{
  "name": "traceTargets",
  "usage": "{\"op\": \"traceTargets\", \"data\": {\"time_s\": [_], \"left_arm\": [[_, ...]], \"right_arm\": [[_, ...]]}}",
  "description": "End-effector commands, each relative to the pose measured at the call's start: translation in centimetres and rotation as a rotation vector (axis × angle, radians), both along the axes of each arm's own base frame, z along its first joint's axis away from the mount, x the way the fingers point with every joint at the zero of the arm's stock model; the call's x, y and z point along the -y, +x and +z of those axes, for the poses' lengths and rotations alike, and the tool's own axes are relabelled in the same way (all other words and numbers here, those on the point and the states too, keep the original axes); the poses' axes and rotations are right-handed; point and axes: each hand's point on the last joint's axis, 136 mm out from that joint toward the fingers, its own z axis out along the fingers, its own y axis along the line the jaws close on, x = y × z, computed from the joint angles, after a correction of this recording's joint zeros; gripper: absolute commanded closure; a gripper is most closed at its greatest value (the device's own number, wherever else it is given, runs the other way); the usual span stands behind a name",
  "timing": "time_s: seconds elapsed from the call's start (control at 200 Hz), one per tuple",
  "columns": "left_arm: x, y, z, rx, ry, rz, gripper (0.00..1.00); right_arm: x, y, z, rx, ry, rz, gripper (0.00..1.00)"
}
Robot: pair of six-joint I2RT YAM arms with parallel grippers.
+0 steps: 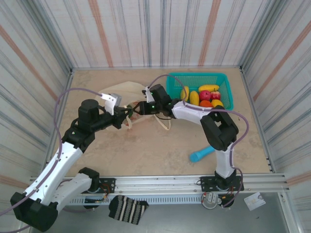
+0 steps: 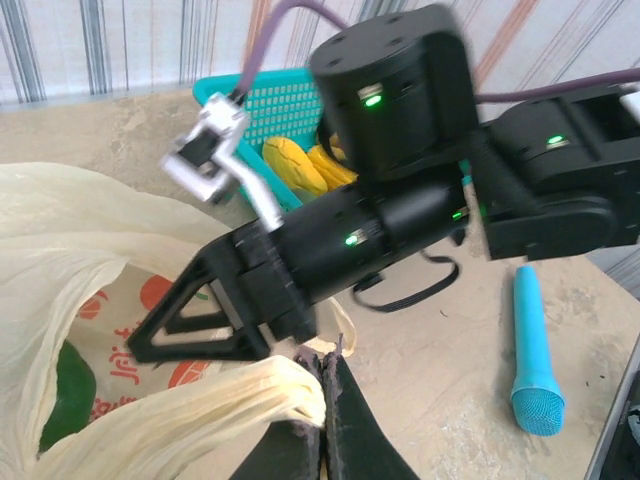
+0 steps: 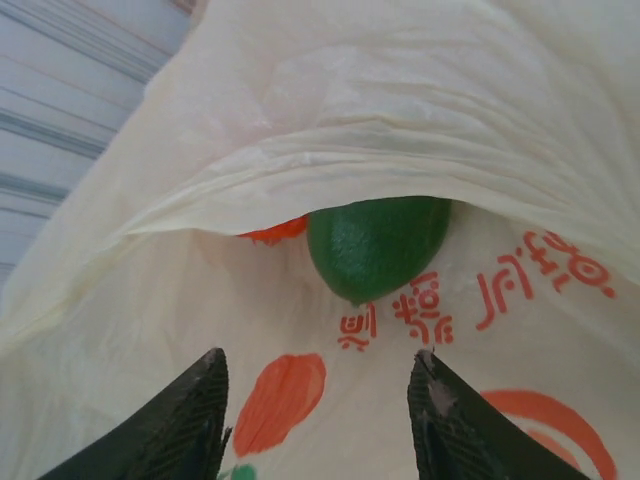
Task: Place the fake fruits into the plastic bag and tie a complex knot
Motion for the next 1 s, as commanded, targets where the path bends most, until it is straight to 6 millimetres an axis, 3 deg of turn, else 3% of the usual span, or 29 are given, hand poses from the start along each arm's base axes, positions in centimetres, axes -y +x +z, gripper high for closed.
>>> {"op": "traceTargets", "data": {"time_s": [0.0, 0.165, 0.276, 0.476, 0.631, 0.807, 0.997], "left_arm": [[-0.8, 0.1, -0.3, -0.014, 0.012, 0.045, 1.00], [-0.7, -0.4, -0.1, -0.056, -0.002, 0.046, 1.00], [-0.9, -0.3, -0.3, -0.061, 0.024, 0.049, 1.00], [-0.8, -0.6, -0.6, -0.025, 0.033, 0.027, 1.00], [-0.6, -0.6, -0.7, -0.020, 0.022, 0.020, 1.00], [0.1, -1.1, -0.5, -0.014, 0.015, -0.014, 1.00], [0.6, -1.7, 0.0, -0.001, 0.004, -0.050, 1.00]], "right_arm": [[1.9, -0.5, 4.2, 0.075, 0.032, -0.003, 0.56], [7.8, 0.3, 7.1, 0.122, -0.028, -0.108, 0.57], [12.9, 2.1, 7.6, 0.106, -0.109, -0.222, 0.57], [24.2, 5.2, 4.9, 0.014, -0.438, -0.474, 0.54], [31.1, 7.4, 2.7, -0.051, -0.625, -0.599, 0.49], [35.5, 9.5, -0.2, -0.127, -0.734, -0.663, 0.37], [37.1, 11.8, -3.1, -0.208, -0.728, -0.640, 0.25]]}}
